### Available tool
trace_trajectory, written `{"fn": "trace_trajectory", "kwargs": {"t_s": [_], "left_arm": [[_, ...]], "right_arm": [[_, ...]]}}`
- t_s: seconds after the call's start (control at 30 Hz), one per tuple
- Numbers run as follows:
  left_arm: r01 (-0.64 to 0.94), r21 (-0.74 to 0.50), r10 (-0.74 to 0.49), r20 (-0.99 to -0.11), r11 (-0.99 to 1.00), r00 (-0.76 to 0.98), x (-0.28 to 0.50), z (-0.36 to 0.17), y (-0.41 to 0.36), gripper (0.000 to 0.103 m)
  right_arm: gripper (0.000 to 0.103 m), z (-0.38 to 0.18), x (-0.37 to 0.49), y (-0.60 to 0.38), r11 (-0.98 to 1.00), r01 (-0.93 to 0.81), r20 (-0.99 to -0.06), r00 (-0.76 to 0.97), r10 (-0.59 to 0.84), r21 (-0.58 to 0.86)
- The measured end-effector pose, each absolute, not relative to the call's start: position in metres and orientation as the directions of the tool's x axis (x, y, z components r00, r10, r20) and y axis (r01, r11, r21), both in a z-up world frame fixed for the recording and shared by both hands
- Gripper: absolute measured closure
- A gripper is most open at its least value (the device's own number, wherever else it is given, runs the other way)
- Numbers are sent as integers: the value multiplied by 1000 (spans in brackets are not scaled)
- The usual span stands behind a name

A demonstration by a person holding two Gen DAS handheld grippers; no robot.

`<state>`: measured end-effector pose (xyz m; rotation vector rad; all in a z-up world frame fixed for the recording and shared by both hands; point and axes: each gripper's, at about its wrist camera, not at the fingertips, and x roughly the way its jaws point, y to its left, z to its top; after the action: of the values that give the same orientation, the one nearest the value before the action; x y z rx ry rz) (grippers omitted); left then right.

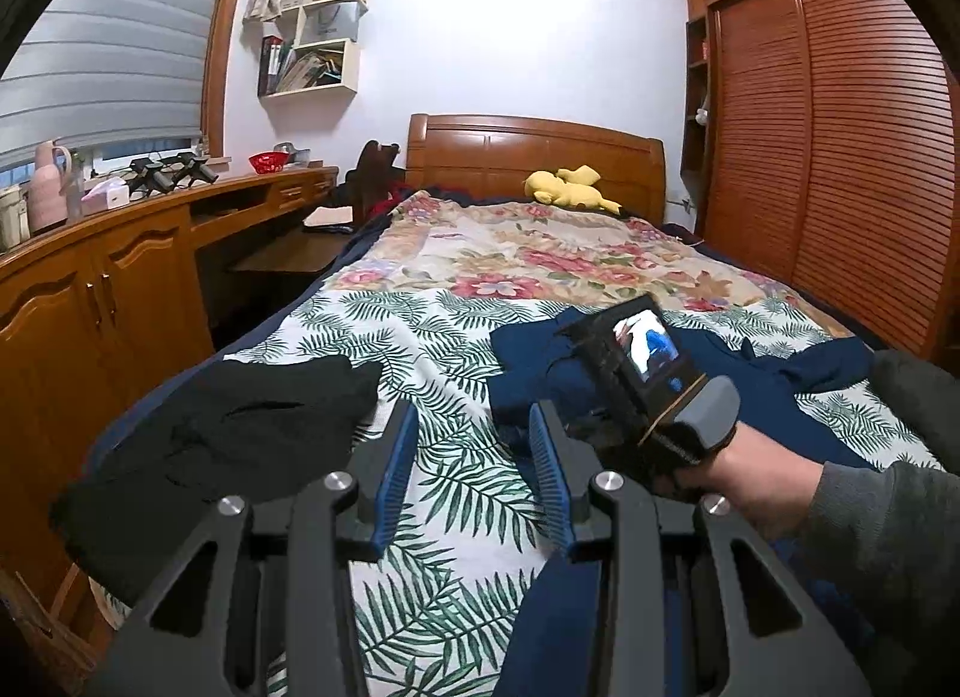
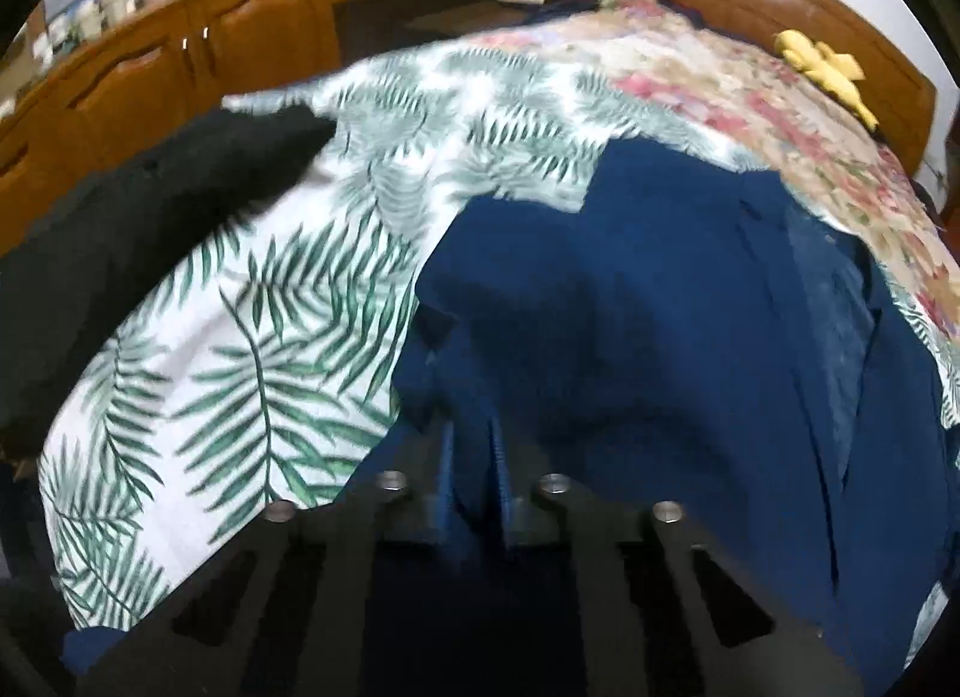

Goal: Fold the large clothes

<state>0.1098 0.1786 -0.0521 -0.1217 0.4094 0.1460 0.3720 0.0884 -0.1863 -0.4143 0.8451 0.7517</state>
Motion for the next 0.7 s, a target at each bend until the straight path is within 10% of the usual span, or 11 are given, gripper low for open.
{"fn": "trace_trajectory", "kwargs": {"t_s": [0.7], "left_arm": [[-60,-73,24,-417,996,909,137,-49,121,66]], "right_arm": [[100,-92,301,-140,805,-591,-509,680,527,45]]}}
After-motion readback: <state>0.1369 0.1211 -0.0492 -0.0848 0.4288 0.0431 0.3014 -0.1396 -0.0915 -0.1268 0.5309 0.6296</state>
